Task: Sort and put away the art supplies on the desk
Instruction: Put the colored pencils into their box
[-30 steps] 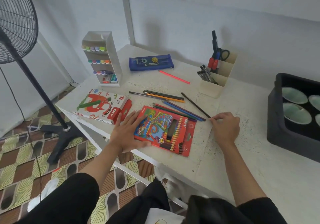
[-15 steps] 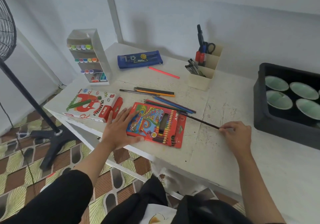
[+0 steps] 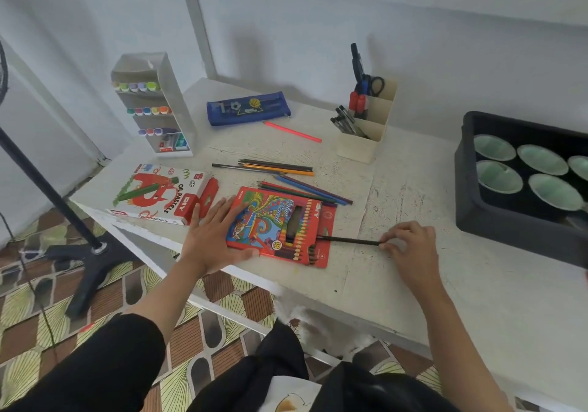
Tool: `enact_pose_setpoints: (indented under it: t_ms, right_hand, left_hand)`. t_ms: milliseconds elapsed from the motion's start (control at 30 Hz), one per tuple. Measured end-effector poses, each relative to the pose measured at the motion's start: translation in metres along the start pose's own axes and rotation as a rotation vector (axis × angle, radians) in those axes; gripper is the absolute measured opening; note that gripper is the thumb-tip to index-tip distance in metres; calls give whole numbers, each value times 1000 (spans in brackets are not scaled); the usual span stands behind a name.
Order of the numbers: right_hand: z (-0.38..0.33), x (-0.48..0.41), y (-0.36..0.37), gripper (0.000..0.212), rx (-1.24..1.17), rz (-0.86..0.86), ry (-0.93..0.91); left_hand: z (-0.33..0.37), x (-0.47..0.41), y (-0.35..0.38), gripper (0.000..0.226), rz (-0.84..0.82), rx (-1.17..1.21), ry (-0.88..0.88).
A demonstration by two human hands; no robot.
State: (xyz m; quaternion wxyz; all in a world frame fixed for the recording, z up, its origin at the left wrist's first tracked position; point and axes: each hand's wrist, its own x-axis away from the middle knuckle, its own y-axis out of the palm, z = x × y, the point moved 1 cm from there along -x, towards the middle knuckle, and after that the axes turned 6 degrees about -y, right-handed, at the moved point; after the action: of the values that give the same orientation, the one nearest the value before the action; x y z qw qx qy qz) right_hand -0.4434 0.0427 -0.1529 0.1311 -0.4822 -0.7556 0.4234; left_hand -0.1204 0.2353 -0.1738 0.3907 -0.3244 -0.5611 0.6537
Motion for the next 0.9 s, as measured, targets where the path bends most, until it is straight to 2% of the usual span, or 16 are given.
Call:
enact_pose_setpoints:
  t_ms: [167, 300, 433, 533, 767, 900]
  right_hand:
    - [-31, -2, 33, 11, -123, -79, -106]
    - [-53, -9, 50, 10, -208, -119, -95]
    - [-66, -15, 65, 9, -188, -169, -105]
    - [-66, -17, 70, 10, -169, -171, -72]
    - [-67, -15, 71, 10, -273, -116, -14]
    - [-65, -17, 66, 9, -333, -144, 18]
  left_hand:
    - [3, 1, -3, 112, 6, 28, 1]
    - [2, 1, -2, 111, -5, 20, -3]
    - [2, 1, -1, 110, 1, 15, -1]
    - [2, 1, -2, 111, -7, 22, -1]
    - [1, 1, -1, 111, 2, 27, -1]
    - [1, 0, 0, 110, 2, 30, 1]
